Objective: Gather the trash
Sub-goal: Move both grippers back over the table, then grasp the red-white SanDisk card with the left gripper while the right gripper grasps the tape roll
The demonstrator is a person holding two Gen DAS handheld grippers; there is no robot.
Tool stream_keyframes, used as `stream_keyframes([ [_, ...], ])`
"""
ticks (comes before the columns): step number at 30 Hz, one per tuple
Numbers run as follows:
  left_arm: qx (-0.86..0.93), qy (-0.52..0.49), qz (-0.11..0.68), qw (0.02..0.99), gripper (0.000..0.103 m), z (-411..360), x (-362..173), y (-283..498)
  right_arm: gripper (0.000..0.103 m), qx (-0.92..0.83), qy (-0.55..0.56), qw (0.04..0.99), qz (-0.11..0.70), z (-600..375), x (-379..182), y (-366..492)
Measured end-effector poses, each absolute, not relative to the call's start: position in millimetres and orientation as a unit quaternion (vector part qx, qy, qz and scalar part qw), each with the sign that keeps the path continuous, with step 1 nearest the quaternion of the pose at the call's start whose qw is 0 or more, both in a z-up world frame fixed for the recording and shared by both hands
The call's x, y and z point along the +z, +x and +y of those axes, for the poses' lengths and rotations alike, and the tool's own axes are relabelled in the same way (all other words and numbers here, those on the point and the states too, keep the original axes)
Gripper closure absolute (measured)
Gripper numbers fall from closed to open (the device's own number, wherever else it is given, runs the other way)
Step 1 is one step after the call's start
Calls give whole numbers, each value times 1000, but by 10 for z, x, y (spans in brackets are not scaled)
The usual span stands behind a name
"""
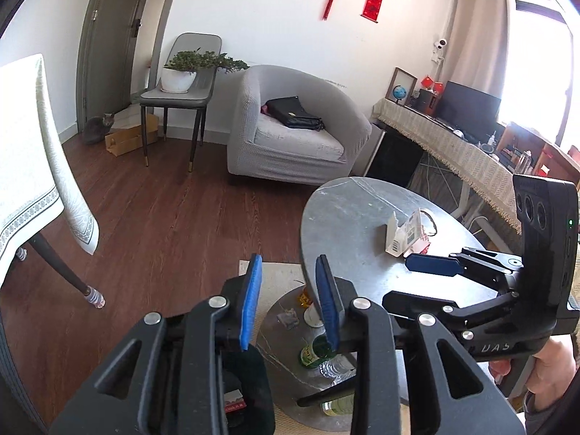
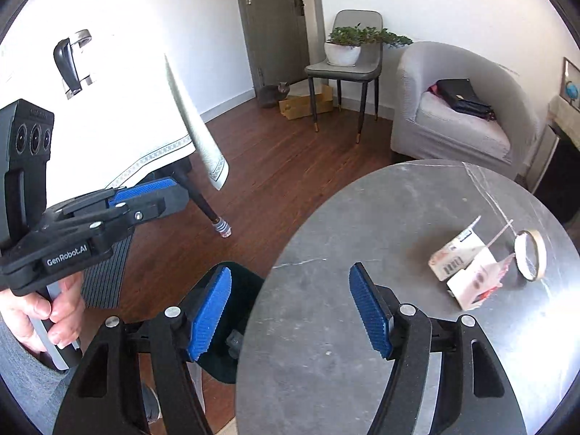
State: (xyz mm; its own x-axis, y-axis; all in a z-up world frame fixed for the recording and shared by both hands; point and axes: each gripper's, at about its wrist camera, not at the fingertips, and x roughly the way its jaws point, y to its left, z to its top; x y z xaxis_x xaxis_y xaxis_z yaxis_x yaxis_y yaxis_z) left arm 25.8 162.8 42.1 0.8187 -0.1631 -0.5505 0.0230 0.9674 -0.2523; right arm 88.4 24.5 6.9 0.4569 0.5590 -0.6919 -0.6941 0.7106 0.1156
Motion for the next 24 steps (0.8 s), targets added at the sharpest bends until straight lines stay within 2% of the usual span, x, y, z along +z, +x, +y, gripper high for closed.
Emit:
stream_keyframes([
  [8, -96, -68, 292, 949, 58, 983, 426, 523, 39, 312, -76, 877, 358, -513, 124, 1161],
  [24, -149, -46, 341, 927, 60, 208, 128, 1155, 47, 238, -42, 899, 366, -1465, -26, 1579],
])
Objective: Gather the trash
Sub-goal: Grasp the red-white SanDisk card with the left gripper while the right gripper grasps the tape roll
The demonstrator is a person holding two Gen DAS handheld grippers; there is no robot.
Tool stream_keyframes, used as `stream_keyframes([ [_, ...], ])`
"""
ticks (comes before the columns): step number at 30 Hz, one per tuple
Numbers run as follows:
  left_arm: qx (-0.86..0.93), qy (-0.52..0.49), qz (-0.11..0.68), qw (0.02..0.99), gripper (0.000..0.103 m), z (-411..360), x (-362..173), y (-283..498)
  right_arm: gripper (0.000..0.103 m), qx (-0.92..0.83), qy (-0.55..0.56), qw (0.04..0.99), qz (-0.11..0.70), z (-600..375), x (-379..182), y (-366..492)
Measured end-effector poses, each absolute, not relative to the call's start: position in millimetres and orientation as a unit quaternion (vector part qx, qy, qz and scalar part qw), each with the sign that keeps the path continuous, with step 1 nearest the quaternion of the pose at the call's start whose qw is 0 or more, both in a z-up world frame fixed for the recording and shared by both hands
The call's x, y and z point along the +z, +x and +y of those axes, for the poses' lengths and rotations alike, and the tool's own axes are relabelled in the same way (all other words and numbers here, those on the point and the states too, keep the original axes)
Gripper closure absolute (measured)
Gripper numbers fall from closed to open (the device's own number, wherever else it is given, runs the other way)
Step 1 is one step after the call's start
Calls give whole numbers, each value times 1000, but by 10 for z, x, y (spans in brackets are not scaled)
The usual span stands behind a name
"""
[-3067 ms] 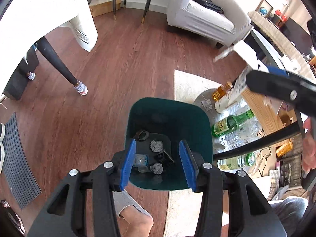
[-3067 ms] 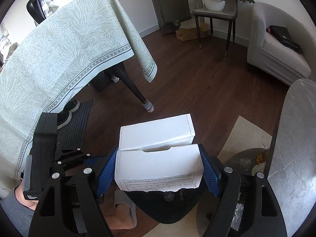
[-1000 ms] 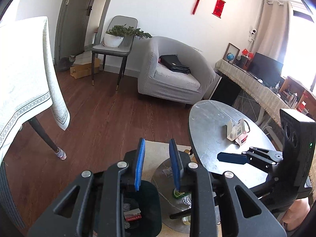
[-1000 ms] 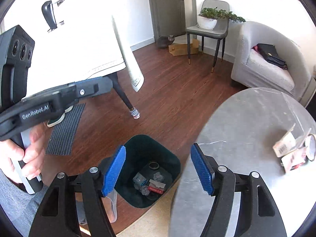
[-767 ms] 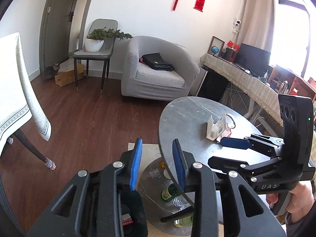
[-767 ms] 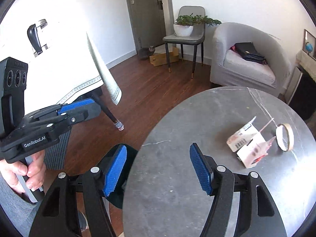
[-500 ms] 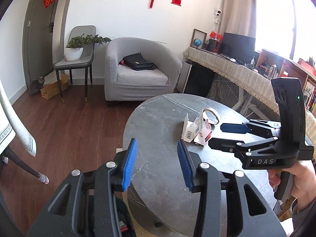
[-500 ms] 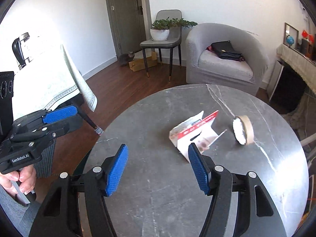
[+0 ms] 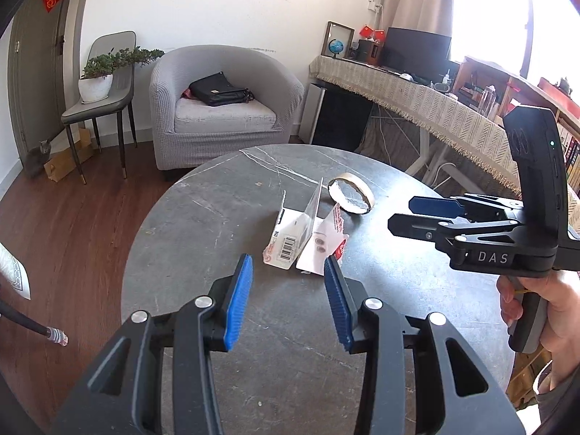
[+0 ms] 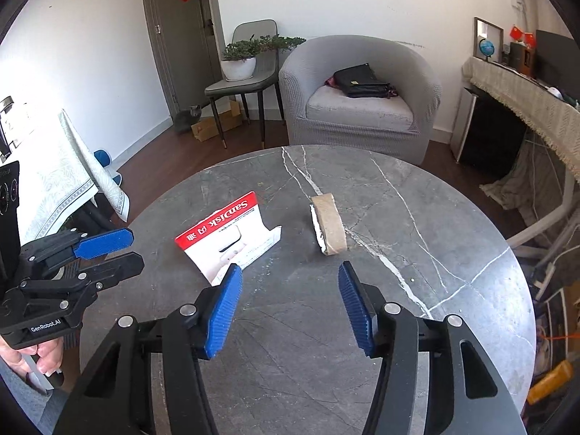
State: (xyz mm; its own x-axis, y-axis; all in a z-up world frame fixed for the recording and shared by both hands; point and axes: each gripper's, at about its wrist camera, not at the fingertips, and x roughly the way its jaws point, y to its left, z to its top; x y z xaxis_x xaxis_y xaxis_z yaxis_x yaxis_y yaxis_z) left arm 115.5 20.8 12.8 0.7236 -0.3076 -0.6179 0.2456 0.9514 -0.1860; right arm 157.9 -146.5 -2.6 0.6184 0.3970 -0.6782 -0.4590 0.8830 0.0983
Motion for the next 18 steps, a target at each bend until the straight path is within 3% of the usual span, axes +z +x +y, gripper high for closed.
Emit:
stream_keyframes([
  [14, -157, -56, 373, 913, 79, -72, 3, 1597, 54, 241, -79, 891, 377, -1457, -161, 1926],
  [18, -162, -81, 386, 905, 95, 1, -11, 1644, 58, 232, -95, 889, 382, -1392, -200, 2010],
])
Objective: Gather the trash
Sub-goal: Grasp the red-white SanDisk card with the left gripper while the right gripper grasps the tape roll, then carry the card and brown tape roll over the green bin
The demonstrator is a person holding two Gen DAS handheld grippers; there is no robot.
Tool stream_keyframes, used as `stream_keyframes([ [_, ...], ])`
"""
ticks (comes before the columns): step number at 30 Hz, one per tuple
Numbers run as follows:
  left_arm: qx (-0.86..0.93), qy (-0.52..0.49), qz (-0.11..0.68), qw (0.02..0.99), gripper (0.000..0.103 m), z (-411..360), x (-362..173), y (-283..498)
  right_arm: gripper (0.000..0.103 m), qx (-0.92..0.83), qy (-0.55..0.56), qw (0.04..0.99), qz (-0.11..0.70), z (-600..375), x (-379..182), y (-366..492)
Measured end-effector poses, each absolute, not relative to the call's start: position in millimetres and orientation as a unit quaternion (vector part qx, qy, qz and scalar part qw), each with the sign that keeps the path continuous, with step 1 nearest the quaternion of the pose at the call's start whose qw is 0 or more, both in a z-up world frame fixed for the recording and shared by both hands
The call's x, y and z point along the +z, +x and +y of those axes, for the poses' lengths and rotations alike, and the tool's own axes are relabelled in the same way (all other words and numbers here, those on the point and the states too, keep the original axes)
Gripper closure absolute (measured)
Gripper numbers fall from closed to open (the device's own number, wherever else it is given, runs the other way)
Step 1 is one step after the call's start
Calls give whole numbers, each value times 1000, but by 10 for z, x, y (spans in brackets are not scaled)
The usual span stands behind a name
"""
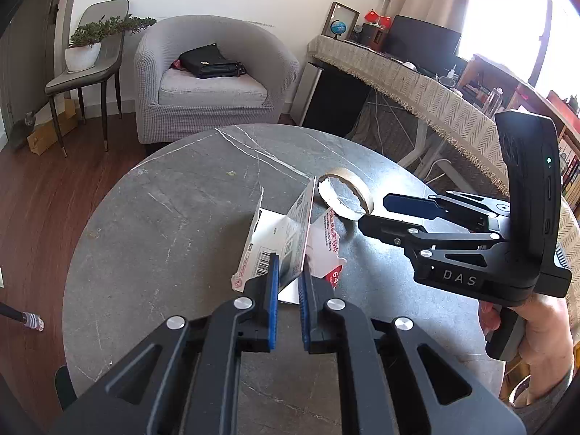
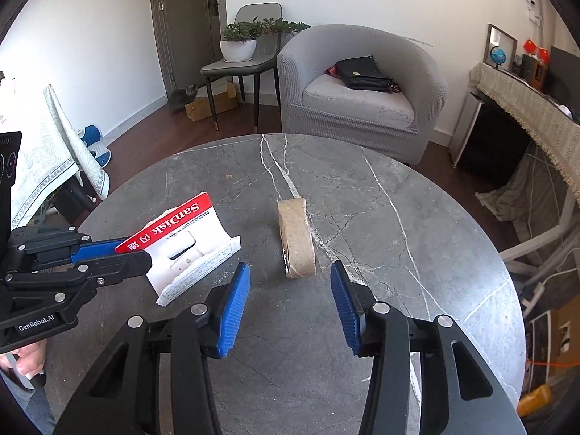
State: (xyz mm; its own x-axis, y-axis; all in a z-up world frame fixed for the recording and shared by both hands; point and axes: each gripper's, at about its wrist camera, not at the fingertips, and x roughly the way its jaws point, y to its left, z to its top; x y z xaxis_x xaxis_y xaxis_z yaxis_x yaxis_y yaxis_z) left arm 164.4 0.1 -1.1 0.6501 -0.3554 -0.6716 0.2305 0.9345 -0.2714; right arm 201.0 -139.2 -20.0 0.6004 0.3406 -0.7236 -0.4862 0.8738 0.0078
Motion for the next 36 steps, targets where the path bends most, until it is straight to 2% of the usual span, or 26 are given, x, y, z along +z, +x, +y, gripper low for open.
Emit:
stream_keyframes([
  [4, -161, -81, 380, 907, 101, 61, 37, 1605, 63, 223, -108, 888, 387, -1344, -254, 2090],
  [11, -171, -81, 372, 909, 102, 168, 72, 1464, 72, 213, -112, 886, 397, -1245, -303, 2174],
  [14, -166, -81, 374, 909, 102, 231, 45, 1413, 86, 205, -108, 887, 400, -1217, -322, 2184],
  [27, -149, -96, 360, 916, 102, 518, 188, 957, 86, 209, -93, 896, 380, -1178, -104, 1619],
  [36, -101, -85, 351, 927, 102, 932, 227, 501, 86, 271, -101, 889, 356, -610, 72, 1163],
])
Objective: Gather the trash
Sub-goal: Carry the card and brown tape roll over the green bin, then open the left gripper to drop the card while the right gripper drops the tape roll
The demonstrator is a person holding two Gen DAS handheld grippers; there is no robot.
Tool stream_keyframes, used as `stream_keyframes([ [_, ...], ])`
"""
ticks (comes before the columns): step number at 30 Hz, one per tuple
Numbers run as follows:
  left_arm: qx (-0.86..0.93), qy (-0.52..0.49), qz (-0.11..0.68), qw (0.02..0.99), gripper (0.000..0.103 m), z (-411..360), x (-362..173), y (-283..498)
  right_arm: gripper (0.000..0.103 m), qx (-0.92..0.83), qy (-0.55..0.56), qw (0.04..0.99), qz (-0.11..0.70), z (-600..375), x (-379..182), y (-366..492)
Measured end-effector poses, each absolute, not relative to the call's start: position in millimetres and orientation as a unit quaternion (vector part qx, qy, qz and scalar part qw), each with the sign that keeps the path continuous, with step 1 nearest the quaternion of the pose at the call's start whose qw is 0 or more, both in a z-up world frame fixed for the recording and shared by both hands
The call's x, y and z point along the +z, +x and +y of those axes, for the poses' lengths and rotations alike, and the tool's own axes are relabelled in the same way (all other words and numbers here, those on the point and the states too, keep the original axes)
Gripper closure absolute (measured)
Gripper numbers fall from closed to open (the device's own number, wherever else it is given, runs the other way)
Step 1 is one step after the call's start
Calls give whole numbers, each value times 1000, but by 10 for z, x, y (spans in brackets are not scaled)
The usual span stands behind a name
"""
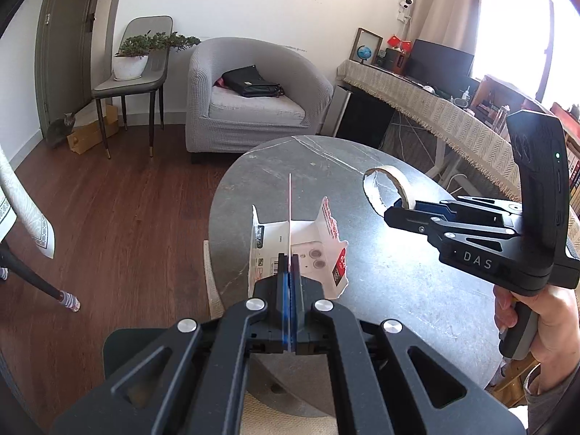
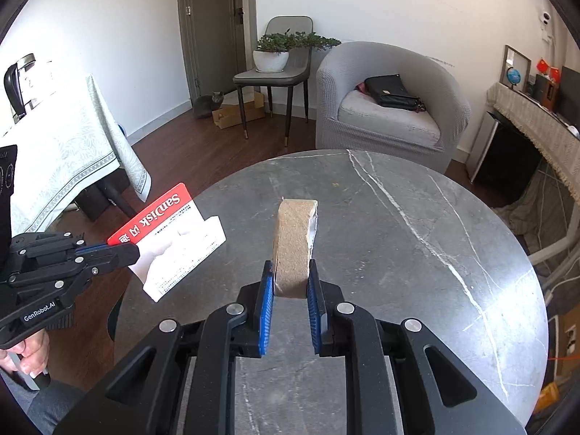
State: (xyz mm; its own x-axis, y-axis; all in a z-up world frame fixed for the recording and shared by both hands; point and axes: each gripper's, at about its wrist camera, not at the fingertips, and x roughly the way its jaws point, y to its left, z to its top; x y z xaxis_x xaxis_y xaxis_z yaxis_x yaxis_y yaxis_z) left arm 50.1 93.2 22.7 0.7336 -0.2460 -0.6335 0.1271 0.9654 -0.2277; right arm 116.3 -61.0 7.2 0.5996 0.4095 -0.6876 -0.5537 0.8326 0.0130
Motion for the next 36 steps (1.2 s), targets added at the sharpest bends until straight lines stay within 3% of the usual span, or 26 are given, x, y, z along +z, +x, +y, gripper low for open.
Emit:
stream_keyframes([
  [13, -11, -91, 394, 914, 102, 1839, -65, 173, 86, 349, -118, 864, 342, 146, 175, 825],
  [23, 18, -51, 475, 878, 101, 2184, -672, -16, 86, 388, -119, 845, 349, 682, 142, 730],
  [36, 6, -97, 546, 832, 101, 2392, -1164, -175, 86, 417, -159, 803, 395, 1365, -192, 613],
])
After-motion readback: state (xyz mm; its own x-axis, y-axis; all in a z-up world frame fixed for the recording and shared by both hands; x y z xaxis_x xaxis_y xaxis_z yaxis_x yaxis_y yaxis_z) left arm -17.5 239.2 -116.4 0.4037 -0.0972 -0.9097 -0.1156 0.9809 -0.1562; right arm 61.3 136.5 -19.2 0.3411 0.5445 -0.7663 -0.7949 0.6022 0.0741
